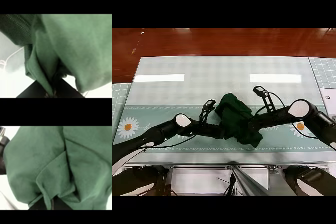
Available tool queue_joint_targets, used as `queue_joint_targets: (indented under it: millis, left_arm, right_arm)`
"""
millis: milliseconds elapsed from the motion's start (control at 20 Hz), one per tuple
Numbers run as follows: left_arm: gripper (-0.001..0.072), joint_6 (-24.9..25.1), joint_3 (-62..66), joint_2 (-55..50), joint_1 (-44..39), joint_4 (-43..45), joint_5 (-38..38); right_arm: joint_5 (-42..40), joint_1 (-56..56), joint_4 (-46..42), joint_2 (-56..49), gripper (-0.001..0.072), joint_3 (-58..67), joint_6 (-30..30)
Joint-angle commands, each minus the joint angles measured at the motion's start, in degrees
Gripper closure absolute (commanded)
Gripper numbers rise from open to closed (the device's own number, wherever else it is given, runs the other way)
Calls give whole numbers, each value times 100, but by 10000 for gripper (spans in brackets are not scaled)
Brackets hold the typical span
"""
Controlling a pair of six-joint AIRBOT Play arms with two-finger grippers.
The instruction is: Fold the shirts.
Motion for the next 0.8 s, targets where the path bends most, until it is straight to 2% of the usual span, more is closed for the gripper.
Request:
queue_joint_targets:
  millis: [0,150,350,450,600,750]
  left_arm:
    - [682,17,136,118,94,2,-227]
    - [683,17,529,839,651,11,-592]
    - [683,11,1298,2514,2033,9,-695]
    - [683,-74,1751,3250,2809,9,-693]
    - [684,-479,2485,3976,3860,7,-697]
    - [683,-704,3263,4273,4336,4,-719]
  right_arm:
    - [-295,37,-37,-52,681,114,-48]
    - [-2,-273,-627,402,681,745,-48]
    - [155,-942,-1488,1307,681,1906,61]
    - [153,-1298,-1495,1681,681,2347,92]
    - [149,-1663,-1491,2081,681,2776,387]
    - [153,-1720,-1386,2343,681,3021,691]
